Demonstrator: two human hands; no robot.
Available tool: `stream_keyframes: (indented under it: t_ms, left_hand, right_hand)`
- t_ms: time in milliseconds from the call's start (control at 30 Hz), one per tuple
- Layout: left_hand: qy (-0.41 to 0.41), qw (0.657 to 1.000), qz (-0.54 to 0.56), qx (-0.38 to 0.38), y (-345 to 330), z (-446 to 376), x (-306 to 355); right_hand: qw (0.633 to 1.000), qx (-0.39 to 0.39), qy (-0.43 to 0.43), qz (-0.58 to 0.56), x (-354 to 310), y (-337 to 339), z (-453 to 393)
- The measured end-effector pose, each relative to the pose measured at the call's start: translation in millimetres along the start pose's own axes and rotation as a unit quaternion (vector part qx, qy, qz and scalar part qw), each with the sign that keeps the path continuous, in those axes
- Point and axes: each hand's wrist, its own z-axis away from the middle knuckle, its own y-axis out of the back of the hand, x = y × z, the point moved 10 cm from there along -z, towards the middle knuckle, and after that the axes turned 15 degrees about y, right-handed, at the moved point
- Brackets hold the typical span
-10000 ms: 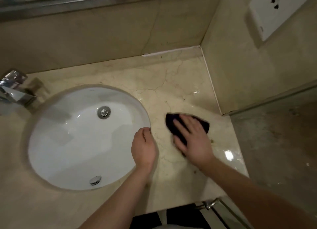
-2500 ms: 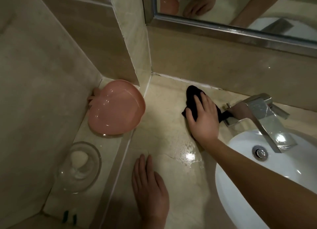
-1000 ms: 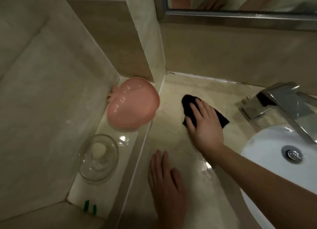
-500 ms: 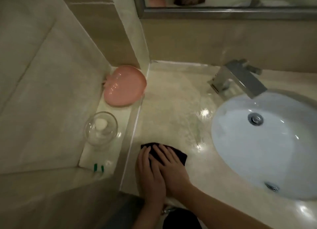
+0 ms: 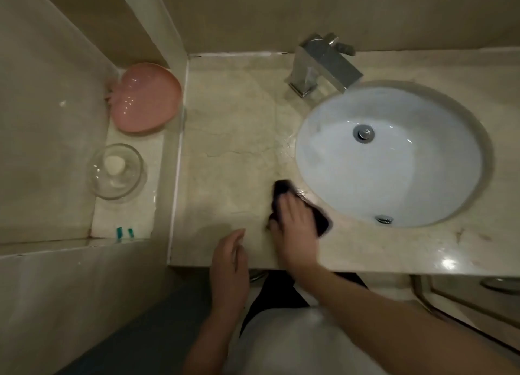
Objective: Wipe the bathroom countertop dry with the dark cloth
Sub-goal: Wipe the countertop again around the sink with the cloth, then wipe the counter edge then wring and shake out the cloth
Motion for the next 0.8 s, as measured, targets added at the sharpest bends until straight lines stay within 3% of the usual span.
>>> stream_keyframes:
  t_ms: [100, 167, 267, 467, 633, 733, 800]
  left_hand:
    - [-0.023, 0.999, -0.033, -0.002, -13, -3, 2]
    - [-0.054, 0.997, -0.064, 0.005, -16, -3, 8]
    - [-0.073, 0.993, -0.088, -0.016, -28, -5, 18]
    - [-0.048, 0.995, -0.063, -0.057, -70, 8, 53]
    - [-0.037, 0.974, -0.077, -0.208, -146, 43, 101]
    - [-0.002, 0.954, -0.071, -0.292, -185, 64, 139]
    - [0.124, 0.931, 0.027, -0.341, -207, 75, 158]
  right_hand:
    - [0.983, -0.072, 0.167, -0.03, -68, -34, 12]
    - [0.979, -0.085, 0.185, -0.027, -59, -27, 19]
    - [0.988, -0.054, 0.145, 0.0, 2, 12, 40]
    - [0.999, -0.008, -0.015, 0.044, 152, 99, 107]
    - [0.988, -0.011, -0.141, 0.06, 236, 161, 104]
    - [0.993, 0.022, -0.113, 0.012, 243, 206, 79]
    - [0.998, 0.047, -0.027, -0.034, 222, 237, 58]
